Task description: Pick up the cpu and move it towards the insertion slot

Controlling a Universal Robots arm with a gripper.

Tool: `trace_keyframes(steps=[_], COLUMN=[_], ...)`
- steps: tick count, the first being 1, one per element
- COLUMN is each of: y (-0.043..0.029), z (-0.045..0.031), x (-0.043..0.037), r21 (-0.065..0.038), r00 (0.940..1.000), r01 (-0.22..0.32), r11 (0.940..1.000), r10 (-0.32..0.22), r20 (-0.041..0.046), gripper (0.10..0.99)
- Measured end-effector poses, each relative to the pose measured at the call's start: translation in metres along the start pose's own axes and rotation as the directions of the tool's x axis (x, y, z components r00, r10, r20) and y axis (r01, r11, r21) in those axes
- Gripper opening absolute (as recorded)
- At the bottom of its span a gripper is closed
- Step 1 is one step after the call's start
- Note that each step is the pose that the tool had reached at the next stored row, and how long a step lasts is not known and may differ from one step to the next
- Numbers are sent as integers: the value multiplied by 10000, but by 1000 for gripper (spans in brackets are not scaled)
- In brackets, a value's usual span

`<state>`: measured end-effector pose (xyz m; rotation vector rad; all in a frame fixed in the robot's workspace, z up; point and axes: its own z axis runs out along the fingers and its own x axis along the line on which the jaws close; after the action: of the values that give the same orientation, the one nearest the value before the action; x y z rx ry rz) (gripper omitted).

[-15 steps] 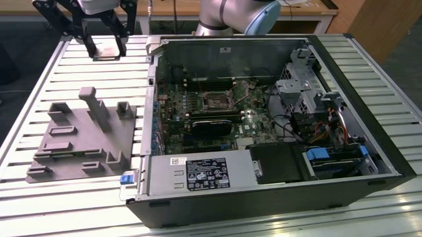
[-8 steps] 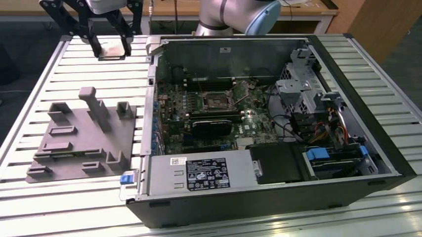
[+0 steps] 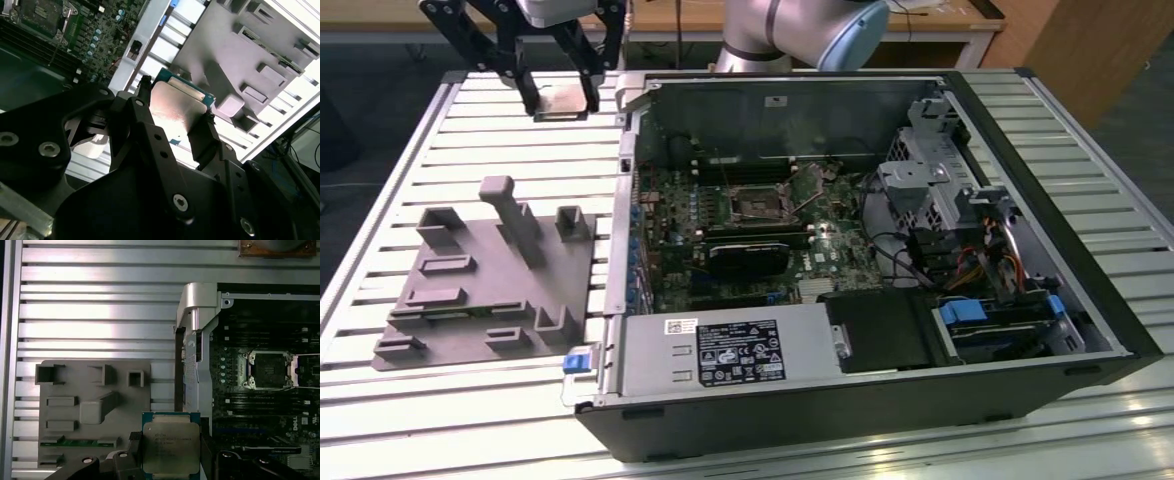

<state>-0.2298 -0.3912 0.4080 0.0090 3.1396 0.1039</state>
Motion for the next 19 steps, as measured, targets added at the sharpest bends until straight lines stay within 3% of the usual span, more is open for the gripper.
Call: trace_keyframes(steps=[19], y=[39], z=[3], x=[-238], r21=[0], r00=[10000], r01=[0], r11=[10000], r10=[0], r20=[0], gripper=[545])
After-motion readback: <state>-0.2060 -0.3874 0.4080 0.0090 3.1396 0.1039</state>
